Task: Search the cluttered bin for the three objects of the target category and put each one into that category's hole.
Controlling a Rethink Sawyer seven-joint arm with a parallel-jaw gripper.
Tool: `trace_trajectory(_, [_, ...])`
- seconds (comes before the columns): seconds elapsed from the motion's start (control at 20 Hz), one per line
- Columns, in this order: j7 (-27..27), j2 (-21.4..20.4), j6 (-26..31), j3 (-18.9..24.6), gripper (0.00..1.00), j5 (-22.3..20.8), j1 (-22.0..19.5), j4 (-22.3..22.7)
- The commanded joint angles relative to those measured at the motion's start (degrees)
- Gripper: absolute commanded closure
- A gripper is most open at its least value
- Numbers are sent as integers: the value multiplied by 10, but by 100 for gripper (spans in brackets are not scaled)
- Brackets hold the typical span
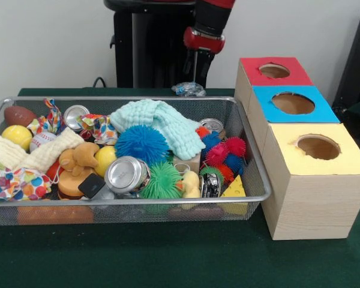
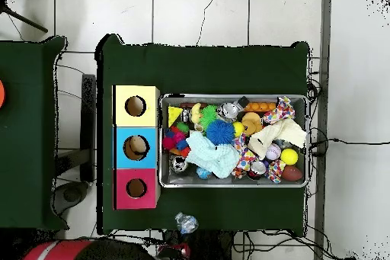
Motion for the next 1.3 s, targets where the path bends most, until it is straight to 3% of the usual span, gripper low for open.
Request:
trace_trajectory(0.05, [176, -35, 95, 38, 0, 137, 84, 67])
trace_trajectory(0.2, [179, -59, 135, 54, 0, 190, 122, 70])
trace_trajectory(0.45, [189, -62, 183, 67, 0, 261, 173, 53])
trace_trajectory(0.85, [244, -18, 183, 111, 0, 293, 193, 8])
trace_trajectory(1.3, [298, 28, 156, 145, 0, 281, 176, -25])
